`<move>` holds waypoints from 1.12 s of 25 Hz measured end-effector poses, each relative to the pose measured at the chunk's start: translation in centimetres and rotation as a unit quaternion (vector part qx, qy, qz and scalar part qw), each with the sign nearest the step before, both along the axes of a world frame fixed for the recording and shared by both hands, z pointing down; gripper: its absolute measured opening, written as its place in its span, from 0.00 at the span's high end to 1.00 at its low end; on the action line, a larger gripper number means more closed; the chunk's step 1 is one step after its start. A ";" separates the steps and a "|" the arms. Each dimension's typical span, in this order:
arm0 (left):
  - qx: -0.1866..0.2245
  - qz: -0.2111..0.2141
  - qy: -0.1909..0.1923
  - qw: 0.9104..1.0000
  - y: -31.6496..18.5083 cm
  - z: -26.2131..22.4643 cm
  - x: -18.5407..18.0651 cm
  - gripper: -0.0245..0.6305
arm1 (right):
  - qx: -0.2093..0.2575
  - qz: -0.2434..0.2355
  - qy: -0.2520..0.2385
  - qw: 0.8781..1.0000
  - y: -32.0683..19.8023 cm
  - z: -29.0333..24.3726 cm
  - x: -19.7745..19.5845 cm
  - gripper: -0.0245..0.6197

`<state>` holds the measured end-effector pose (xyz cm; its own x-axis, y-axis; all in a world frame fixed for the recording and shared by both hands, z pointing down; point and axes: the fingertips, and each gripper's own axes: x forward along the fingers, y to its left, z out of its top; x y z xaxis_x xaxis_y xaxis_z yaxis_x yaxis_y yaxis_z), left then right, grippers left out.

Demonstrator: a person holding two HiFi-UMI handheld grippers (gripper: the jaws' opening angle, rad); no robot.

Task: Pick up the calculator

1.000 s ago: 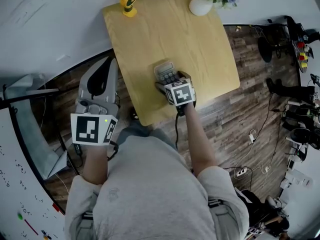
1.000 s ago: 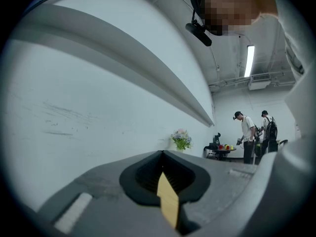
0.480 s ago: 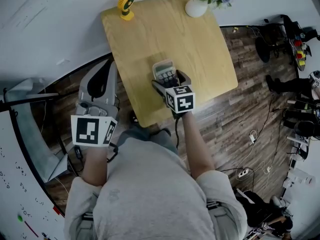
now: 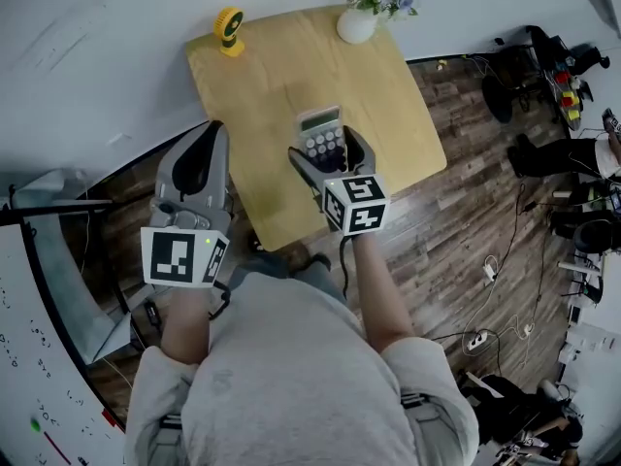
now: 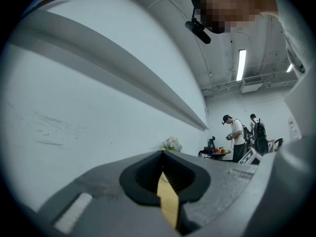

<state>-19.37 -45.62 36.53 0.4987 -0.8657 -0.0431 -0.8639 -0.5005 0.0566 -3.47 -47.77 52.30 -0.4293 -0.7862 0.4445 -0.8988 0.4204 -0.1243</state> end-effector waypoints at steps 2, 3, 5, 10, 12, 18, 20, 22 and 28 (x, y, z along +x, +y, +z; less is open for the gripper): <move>0.006 0.002 -0.001 1.000 0.4 -0.6 0.5 0.95 | 0.026 0.010 -0.011 1.000 0.0 -2.0 0.6 0.20; 0.008 0.002 0.000 1.000 0.5 -0.9 0.8 0.96 | 0.038 0.015 -0.014 0.999 0.0 -3.0 0.9 0.20; 0.013 0.002 0.000 1.000 0.9 -1.5 1.2 0.96 | 0.061 0.023 -0.020 0.998 0.1 -4.9 1.6 0.20; 0.024 0.003 0.001 1.000 2.0 -2.7 2.6 0.96 | 0.109 0.041 -0.033 0.993 0.8 -9.0 3.4 0.20; 0.028 0.004 0.002 1.000 2.4 -3.2 3.2 0.96 | 0.124 0.046 -0.037 0.991 1.3 -10.3 4.1 0.20; 0.047 0.008 0.001 0.999 4.0 -5.0 5.1 0.96 | 0.165 0.059 -0.051 0.983 2.8 -13.9 6.4 0.20; 0.052 0.008 0.000 0.999 4.5 -5.6 5.8 0.96 | 0.180 0.064 -0.053 0.980 3.3 -15.0 7.2 0.20; 0.056 0.007 -0.001 0.998 5.0 -6.0 6.3 0.96 | 0.197 0.068 -0.054 0.977 3.7 -16.1 8.0 0.20; 0.068 0.004 -0.004 0.998 6.4 -7.1 8.0 0.96 | 0.230 0.071 -0.061 0.969 5.0 -18.5 10.0 0.20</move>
